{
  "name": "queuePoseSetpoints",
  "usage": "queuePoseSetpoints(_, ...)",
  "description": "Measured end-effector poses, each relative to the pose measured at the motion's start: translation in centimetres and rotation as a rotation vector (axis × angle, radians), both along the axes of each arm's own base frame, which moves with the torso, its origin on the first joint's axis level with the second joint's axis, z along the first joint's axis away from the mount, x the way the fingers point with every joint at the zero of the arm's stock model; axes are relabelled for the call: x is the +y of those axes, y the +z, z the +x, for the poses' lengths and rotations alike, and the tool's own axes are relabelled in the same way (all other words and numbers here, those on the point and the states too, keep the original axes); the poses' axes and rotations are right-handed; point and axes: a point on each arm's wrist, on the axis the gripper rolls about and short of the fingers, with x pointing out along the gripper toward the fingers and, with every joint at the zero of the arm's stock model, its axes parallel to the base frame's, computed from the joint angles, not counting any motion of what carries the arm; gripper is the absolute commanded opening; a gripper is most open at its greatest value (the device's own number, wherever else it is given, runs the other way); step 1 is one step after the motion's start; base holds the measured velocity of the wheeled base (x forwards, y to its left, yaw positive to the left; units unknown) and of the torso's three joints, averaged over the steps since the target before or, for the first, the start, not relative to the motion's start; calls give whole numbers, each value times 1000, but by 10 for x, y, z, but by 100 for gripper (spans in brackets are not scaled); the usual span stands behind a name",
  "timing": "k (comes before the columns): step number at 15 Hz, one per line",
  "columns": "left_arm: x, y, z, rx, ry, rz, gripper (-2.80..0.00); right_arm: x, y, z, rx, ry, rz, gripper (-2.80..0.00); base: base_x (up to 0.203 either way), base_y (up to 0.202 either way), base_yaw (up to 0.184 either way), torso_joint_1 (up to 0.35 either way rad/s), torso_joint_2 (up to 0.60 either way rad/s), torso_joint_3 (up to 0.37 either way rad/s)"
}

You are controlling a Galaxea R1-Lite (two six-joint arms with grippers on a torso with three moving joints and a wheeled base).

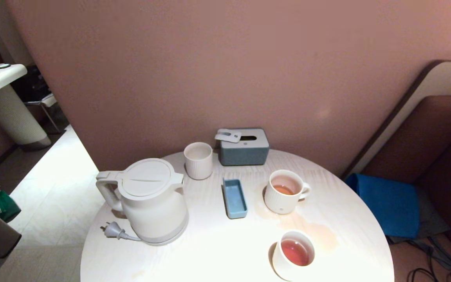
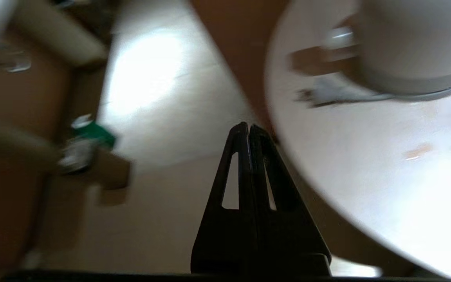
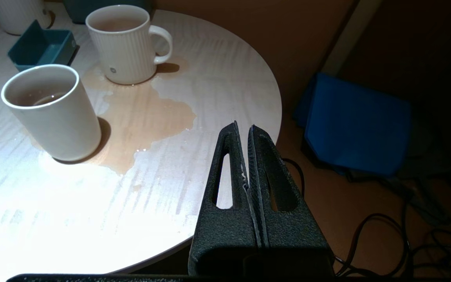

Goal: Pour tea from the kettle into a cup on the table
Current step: Pick up the cup

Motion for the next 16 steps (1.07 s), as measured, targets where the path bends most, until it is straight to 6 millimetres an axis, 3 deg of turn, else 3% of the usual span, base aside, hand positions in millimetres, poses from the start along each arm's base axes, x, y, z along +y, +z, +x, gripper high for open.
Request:
queuePoseSetpoints(4,3,2,-43,-47,137,56,-280,0,0,0,0,0,0,-280,0,0,0,0,0,0)
queuePoseSetpoints(9,-2,-21,-70,-210,-79,-154,-280,0,0,0,0,0,0,-280,0,0,0,0,0,0)
queuePoseSetpoints(11,-3,-32,-71,-223,-95,-289,-280,0,0,0,0,0,0,-280,0,0,0,0,0,0)
queuePoseSetpoints(16,-3,-67,-56,-204,-120,-300,-280,0,0,0,0,0,0,-280,0,0,0,0,0,0)
